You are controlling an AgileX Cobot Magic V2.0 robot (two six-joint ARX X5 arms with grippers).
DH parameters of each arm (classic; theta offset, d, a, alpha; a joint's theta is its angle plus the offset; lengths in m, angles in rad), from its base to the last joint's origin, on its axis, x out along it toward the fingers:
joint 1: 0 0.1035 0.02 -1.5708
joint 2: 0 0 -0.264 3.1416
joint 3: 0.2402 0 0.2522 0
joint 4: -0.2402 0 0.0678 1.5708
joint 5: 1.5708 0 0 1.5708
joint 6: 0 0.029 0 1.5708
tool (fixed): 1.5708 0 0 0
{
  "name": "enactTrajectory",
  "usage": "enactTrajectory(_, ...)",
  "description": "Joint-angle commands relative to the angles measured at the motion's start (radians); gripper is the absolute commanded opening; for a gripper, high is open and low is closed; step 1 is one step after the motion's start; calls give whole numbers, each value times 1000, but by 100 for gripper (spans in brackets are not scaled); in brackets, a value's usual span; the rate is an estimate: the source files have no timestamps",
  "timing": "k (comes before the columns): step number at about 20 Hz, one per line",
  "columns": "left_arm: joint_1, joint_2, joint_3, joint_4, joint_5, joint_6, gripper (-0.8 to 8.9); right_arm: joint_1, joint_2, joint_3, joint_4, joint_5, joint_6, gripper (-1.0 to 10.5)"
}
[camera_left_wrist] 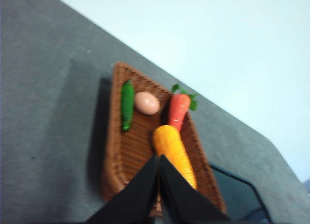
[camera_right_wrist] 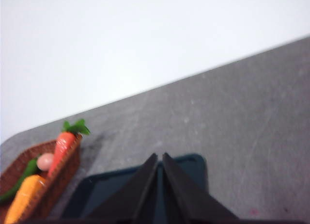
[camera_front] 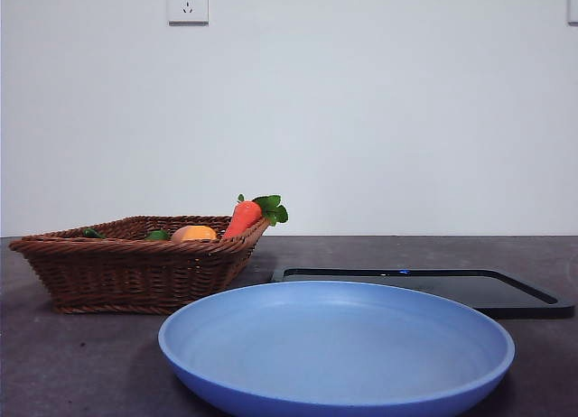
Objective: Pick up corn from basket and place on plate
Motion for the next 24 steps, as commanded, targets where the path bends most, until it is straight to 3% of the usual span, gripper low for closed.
enactTrajectory(1,3,48,65,-37,40,21,7,1,52,74,-46,-2,-20,2)
enactTrajectory(5,3,159,174,-120,87,101,7,1,160,188,-146,-50,-90,2)
enactTrajectory(15,-6,468,446,-447,178,395,7,47,520,452,-453,-295,-323,2)
enactTrajectory(18,-18,537,495,-526,187,468,7,83,615,509,-556,-299,-394,2)
enactTrajectory(24,-92,648,550,-607,188,534,7,182,761,559,-652,-297,-484,2)
